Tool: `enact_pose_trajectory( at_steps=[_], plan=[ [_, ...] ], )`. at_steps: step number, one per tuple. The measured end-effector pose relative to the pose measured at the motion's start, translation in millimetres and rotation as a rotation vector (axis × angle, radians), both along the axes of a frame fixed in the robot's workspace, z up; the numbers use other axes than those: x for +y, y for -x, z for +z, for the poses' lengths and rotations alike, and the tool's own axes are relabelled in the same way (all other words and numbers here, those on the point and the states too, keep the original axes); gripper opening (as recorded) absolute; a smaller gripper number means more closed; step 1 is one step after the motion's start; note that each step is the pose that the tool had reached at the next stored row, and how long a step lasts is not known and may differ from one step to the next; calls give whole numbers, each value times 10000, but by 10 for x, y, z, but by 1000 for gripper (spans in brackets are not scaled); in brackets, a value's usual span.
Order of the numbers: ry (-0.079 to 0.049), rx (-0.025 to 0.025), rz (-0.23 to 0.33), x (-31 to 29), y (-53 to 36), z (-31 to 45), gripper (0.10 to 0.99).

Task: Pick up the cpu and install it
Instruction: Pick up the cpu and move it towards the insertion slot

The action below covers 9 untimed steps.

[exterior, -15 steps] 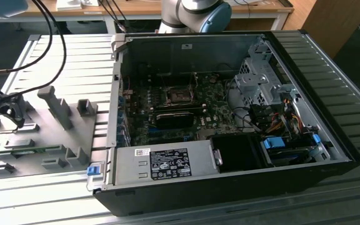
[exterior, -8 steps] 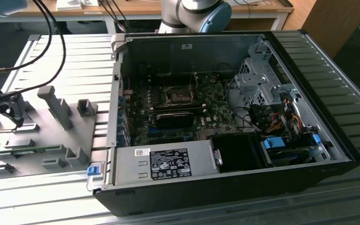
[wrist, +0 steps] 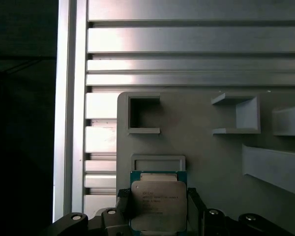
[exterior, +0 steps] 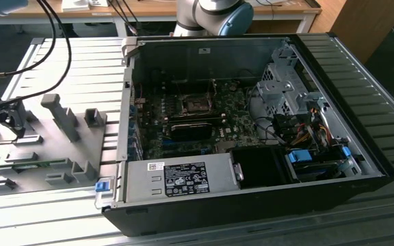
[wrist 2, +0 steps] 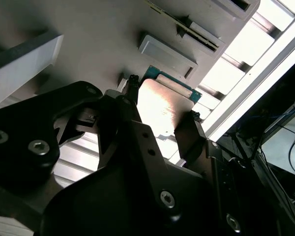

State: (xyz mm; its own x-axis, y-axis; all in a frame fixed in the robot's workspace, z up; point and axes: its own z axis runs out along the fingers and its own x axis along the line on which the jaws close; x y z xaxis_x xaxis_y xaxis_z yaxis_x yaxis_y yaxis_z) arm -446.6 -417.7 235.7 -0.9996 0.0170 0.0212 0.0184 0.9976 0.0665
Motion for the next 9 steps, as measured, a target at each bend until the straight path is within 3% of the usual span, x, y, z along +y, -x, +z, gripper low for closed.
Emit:
enact_pose_trajectory(
  at_steps=[9],
  plan=[
    [1,1,0,0,0,42,545]
  ],
)
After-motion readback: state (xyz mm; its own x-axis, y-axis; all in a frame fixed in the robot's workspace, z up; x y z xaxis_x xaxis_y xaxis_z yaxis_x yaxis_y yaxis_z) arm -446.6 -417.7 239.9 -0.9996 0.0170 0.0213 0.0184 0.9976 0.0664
